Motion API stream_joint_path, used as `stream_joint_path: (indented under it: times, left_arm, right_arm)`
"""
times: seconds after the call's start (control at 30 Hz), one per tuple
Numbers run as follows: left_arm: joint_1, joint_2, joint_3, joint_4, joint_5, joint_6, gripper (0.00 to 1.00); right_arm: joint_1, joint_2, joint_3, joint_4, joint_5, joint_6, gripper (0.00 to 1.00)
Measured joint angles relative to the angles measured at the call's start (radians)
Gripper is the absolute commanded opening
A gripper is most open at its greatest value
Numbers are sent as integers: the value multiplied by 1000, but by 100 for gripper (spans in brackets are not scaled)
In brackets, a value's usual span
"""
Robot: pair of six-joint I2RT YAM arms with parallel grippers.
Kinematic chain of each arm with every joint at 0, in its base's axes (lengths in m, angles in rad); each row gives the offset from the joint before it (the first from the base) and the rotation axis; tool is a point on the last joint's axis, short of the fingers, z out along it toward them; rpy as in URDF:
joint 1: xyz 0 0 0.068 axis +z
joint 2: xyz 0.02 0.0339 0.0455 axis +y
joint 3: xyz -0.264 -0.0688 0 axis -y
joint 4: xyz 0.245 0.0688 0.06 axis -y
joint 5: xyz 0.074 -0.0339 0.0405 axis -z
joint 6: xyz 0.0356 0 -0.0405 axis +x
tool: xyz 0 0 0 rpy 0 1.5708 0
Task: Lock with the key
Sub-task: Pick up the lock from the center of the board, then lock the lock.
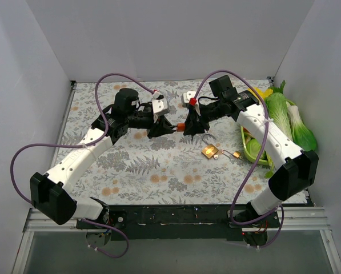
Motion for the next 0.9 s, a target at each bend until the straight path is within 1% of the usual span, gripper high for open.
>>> stream_joint_path:
  times: [0.07, 0.13, 0.27, 0.33, 0.5, 0.53, 0.6, 0.67, 0.73, 0.9]
  left_arm:
    - [-2, 0, 6, -6, 1, 6, 30]
    - [-4, -4, 6, -14, -2, 19, 31]
    - [-4, -12, 5, -44, -13, 45, 30]
    - [-4, -19, 2, -53, -18, 53, 27]
    - [-4, -25, 2, -64, -30, 61, 24]
    - [-4, -25, 2, -66, -34, 62, 21]
    - [-4, -25, 2, -69, -39, 65, 19]
    - [-4, -25, 1, -71, -44, 69, 12]
    - [-4, -25, 0, -71, -50, 72, 1]
    - [-4, -25, 0, -64, -56, 74, 0]
  right_arm:
    - [2, 0, 0, 2, 2, 0, 1]
    - [2, 0, 0, 2, 4, 0, 1]
    - [2, 0, 0, 3, 4, 4, 1]
    - [2, 0, 0, 6, 3, 5, 1]
    - [2, 0, 0, 6, 0, 6, 1]
    - [2, 0, 0, 6, 0, 8, 1]
    - [2, 0, 0, 6, -1, 8, 1]
    - [2, 0, 0, 6, -3, 10, 1]
    - [2, 0, 0, 6, -4, 11, 1]
    - [2, 0, 0, 6, -14, 18, 1]
